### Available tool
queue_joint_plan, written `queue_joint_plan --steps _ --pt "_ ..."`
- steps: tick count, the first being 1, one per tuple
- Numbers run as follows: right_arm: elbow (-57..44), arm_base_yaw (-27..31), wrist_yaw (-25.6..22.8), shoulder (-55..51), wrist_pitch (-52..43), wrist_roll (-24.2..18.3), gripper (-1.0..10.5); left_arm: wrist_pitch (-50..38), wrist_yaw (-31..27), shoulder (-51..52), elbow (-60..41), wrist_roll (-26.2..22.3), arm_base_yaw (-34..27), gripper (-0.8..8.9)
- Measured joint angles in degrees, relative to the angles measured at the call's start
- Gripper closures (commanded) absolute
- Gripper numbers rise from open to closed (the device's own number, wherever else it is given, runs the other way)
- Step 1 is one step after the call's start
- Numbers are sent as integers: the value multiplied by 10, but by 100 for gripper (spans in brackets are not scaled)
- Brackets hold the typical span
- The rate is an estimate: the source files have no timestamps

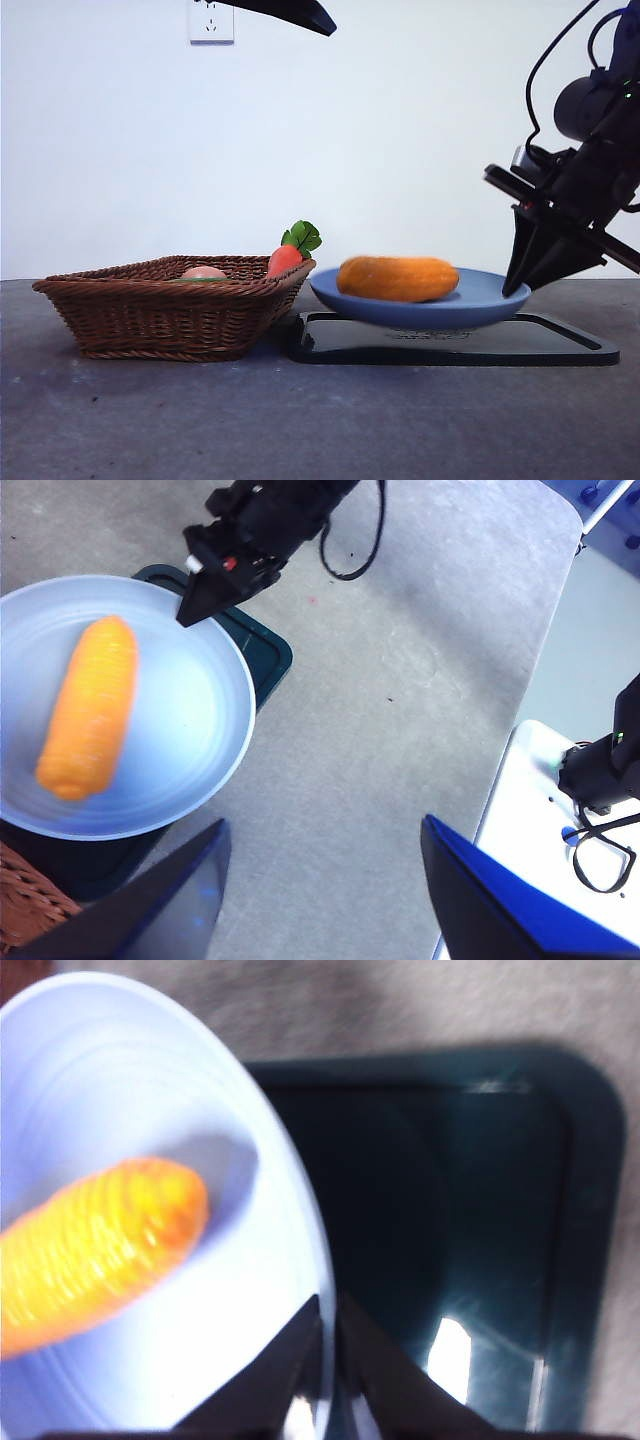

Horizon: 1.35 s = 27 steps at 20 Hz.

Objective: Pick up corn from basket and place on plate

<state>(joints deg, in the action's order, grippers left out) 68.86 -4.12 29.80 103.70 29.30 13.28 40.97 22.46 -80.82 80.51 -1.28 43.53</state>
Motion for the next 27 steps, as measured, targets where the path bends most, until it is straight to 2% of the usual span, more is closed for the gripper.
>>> queue_joint_plan --steps 5,9,13,18,23,27 --pt "0 0 -29 14 6 -12 944 0 0 0 0 4 0 501" --pt "0 0 -31 15 9 -15 934 0 0 0 0 4 0 501" --pt "0 0 -32 15 10 -15 748 2 0 0 0 6 0 501" --pt "0 3 -35 9 31 -27 738 5 0 0 0 6 0 501" --pt "0 8 -100 -79 86 -51 738 6 0 0 0 6 0 501" --pt "0 3 -100 -179 150 -76 738 6 0 0 0 6 0 501"
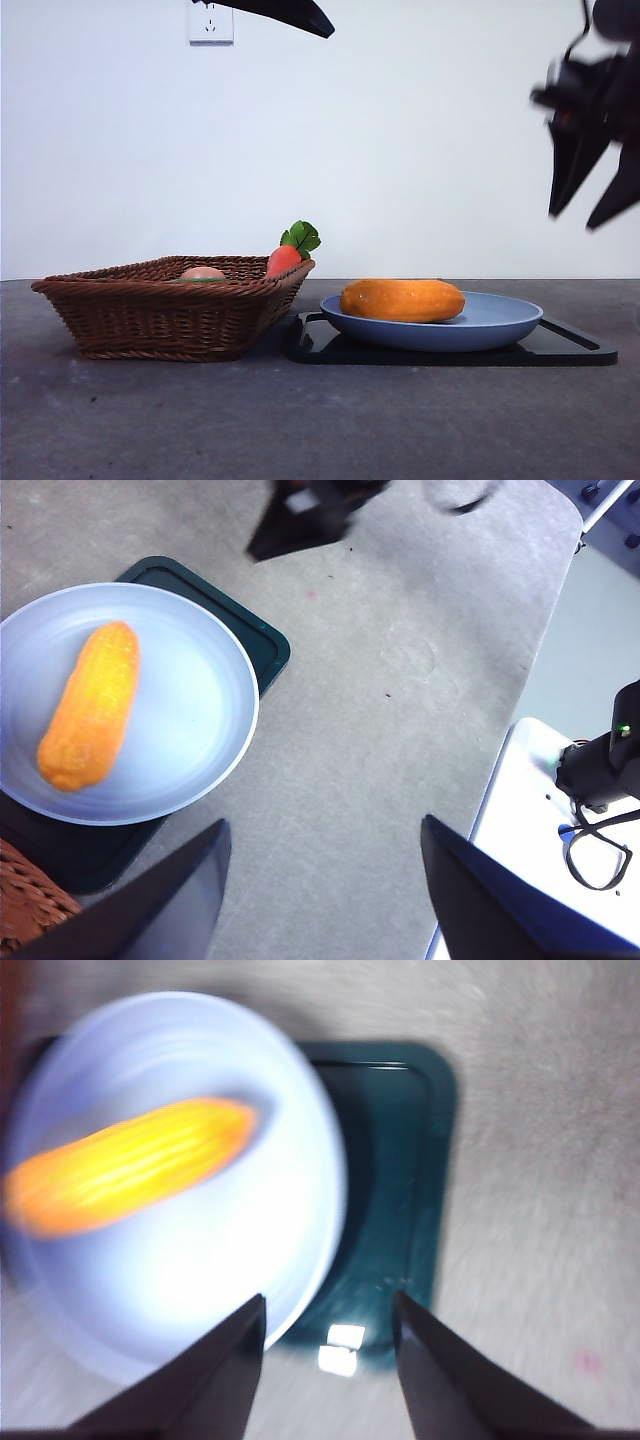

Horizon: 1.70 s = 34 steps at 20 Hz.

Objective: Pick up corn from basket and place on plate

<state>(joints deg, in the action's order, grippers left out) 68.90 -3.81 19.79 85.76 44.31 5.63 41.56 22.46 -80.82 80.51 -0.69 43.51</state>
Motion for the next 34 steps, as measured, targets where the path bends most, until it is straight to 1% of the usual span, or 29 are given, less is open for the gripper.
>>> queue_joint_plan --steps 4,8,11,13,14,15,17,18,22,34 --pt "2 -42 39 -105 56 -17 738 0 0 0 0 0 -2 502" --pt "2 -94 40 -172 119 -25 739 0 0 0 0 0 -10 503" --pt "-14 -139 38 -200 124 -27 756 1 0 0 0 0 -16 507" --pt "-43 -165 22 -217 122 -28 776 2 0 0 0 0 -20 560" --pt "-62 -174 12 -221 116 -28 780 6 0 0 0 0 -20 600" --pt "-83 -182 11 -224 104 -28 811 10 0 0 0 -1 -20 652" --pt "-125 -196 10 -225 66 -28 952 23 0 0 0 -8 -22 772" --pt "-140 -201 11 -225 45 -28 942 26 0 0 0 -12 -23 813" --pt "-151 -205 12 -225 1 -22 942 32 0 0 0 -18 -23 806" --pt "-151 -202 11 -225 -24 -17 942 27 0 0 0 -20 -23 806"
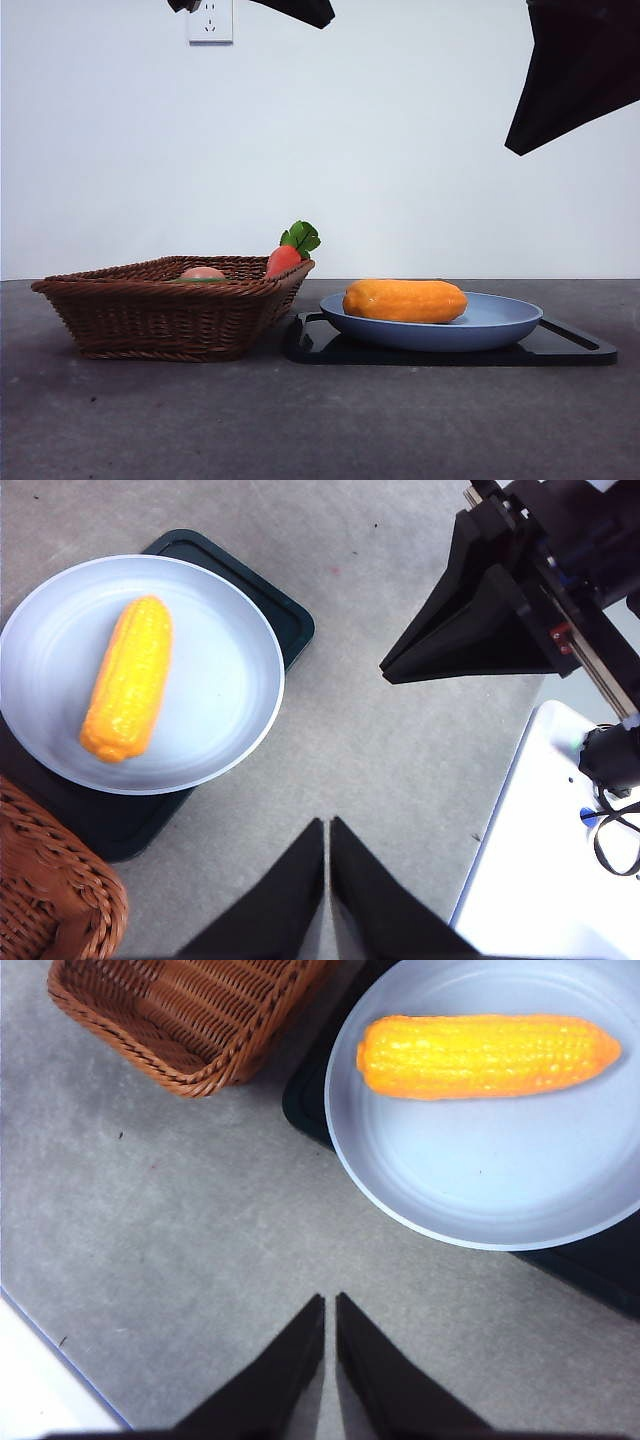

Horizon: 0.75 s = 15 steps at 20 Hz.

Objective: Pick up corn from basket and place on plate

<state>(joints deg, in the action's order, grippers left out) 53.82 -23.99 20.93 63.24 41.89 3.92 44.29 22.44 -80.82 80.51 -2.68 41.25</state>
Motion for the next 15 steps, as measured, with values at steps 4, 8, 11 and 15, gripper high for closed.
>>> queue_joint_plan --steps 4,8,11,15 --pt "0 0 0 0 0 0 942 -11 -45 2 0 -42 -11 806" --pt "0 0 0 0 0 0 942 -26 -50 29 0 -66 -39 806" --pt "0 0 0 0 0 0 942 -69 -50 97 -24 -100 -92 806" --pt "0 0 0 0 0 0 942 -235 -52 247 -148 -101 -220 806"
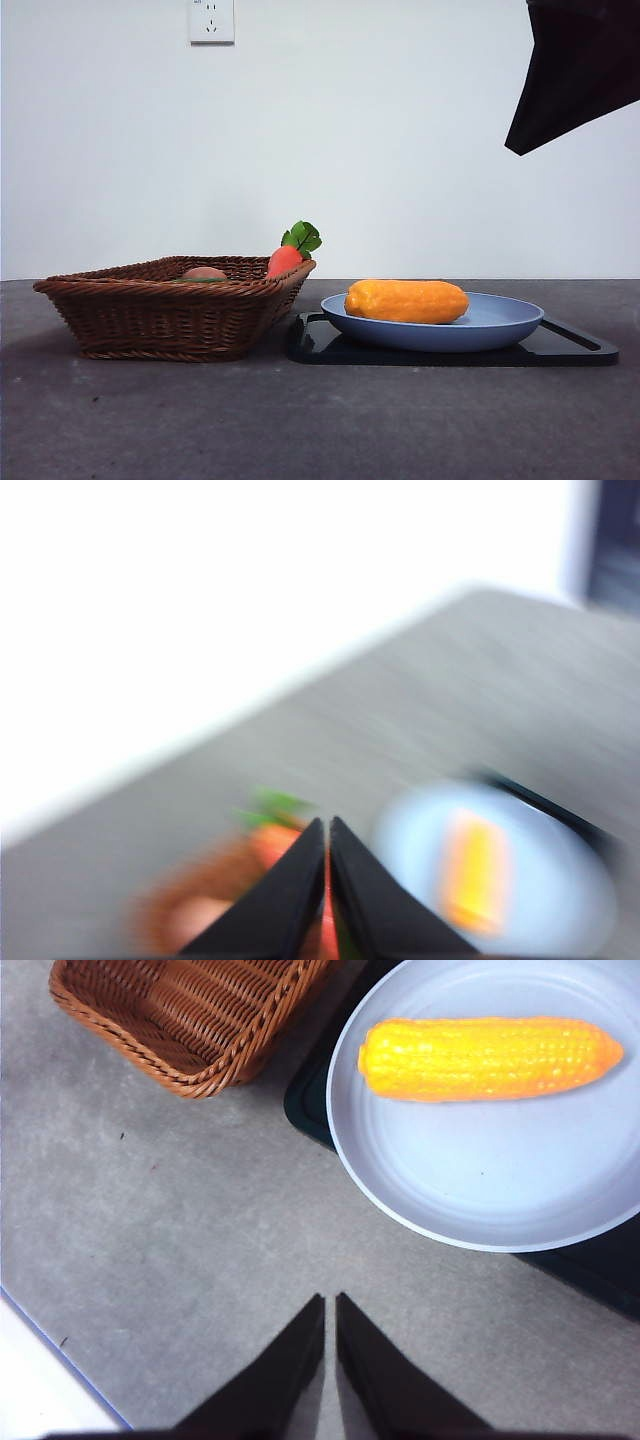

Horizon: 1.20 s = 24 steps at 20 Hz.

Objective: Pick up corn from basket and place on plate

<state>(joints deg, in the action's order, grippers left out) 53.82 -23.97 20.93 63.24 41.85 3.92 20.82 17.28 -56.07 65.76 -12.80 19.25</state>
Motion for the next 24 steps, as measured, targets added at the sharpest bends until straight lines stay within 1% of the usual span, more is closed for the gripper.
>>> queue_joint_plan --steps 3,4,6,8,12,17,21,24 --pt "0 0 0 0 0 0 942 -115 0 119 -139 14 -106 806" --pt "0 0 0 0 0 0 942 -136 0 153 -182 16 -135 806" --pt "0 0 0 0 0 0 942 -162 -2 215 -259 18 -179 806" --pt "0 0 0 0 0 0 942 -169 -17 272 -326 19 -200 806" --pt "0 0 0 0 0 0 942 -172 -64 376 -452 29 -211 806" --pt "0 0 0 0 0 0 942 -167 -71 478 -582 31 -211 806" --pt "0 0 0 0 0 0 942 -157 -71 522 -633 31 -211 806" --pt "0 0 0 0 0 0 942 -101 -71 551 -636 31 -211 806"
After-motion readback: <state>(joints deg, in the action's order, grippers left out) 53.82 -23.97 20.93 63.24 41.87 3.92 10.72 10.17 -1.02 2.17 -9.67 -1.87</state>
